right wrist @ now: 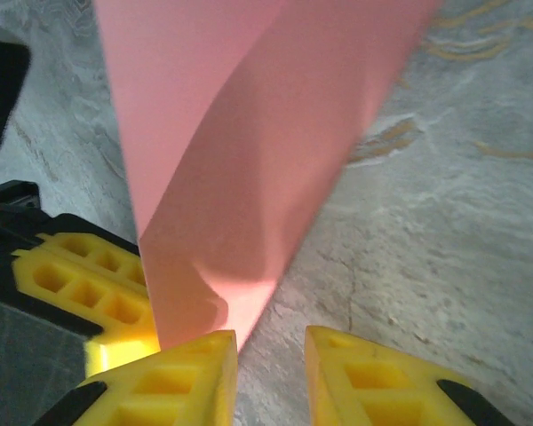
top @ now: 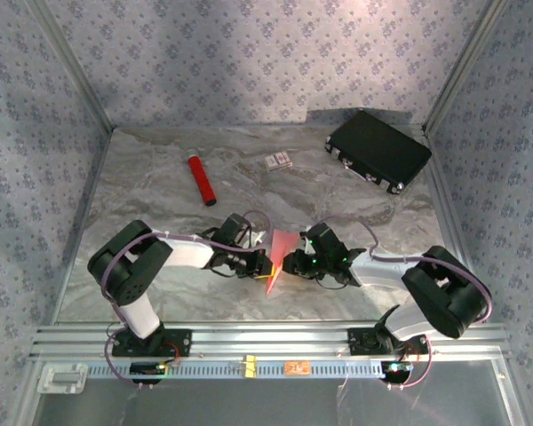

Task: Fold a paper plane with a square sheet of paper (pick it up from the middle)
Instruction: Turn over a paper plane at the center of the table.

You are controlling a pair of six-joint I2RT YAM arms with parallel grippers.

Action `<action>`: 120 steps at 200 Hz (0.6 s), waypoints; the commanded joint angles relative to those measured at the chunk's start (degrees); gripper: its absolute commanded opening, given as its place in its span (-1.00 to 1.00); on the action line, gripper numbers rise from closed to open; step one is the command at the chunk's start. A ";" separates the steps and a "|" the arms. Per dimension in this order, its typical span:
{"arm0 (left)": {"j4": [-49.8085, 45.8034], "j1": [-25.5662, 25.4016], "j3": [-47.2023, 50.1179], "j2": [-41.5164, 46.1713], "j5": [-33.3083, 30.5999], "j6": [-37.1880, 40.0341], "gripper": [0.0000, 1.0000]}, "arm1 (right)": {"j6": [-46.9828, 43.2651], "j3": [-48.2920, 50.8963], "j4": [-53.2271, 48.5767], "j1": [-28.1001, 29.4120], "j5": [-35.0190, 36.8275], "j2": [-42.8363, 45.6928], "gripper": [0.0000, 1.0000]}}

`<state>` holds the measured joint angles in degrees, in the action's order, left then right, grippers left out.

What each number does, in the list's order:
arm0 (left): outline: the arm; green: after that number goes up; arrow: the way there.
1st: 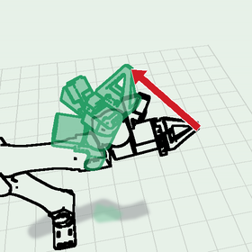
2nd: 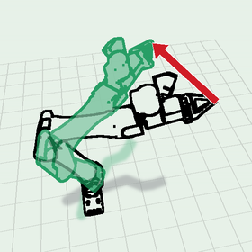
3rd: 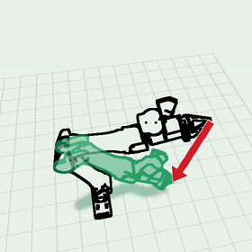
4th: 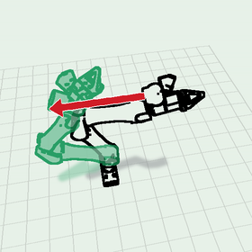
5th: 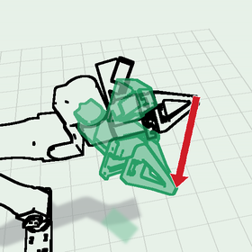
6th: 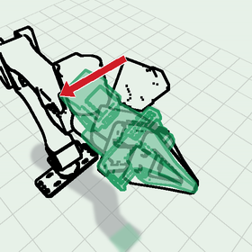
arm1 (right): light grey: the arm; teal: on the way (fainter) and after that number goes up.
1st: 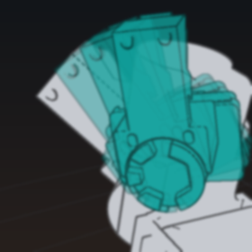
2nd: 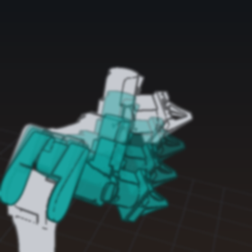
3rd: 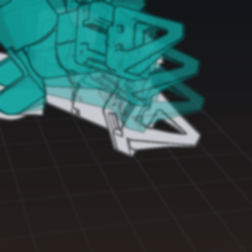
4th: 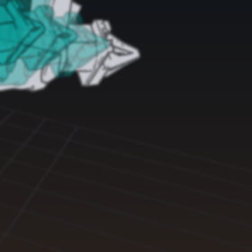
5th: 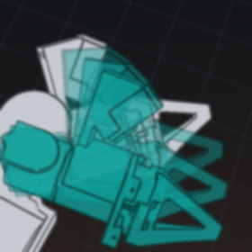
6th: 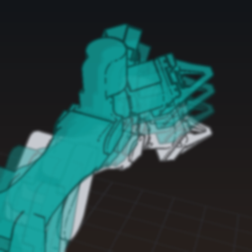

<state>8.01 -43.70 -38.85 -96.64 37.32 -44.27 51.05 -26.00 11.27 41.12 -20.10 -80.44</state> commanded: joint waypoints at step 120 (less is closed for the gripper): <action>-32.89 -2.58 -6.85 13.00 -39.55 5.43 -0.96 | -3.23 -6.18 -16.78 -0.26 9.74 9.01 -0.42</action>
<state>-20.47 -45.04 -44.23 -81.95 0.58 -40.03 48.93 -30.02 -3.27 40.75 -11.86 -70.94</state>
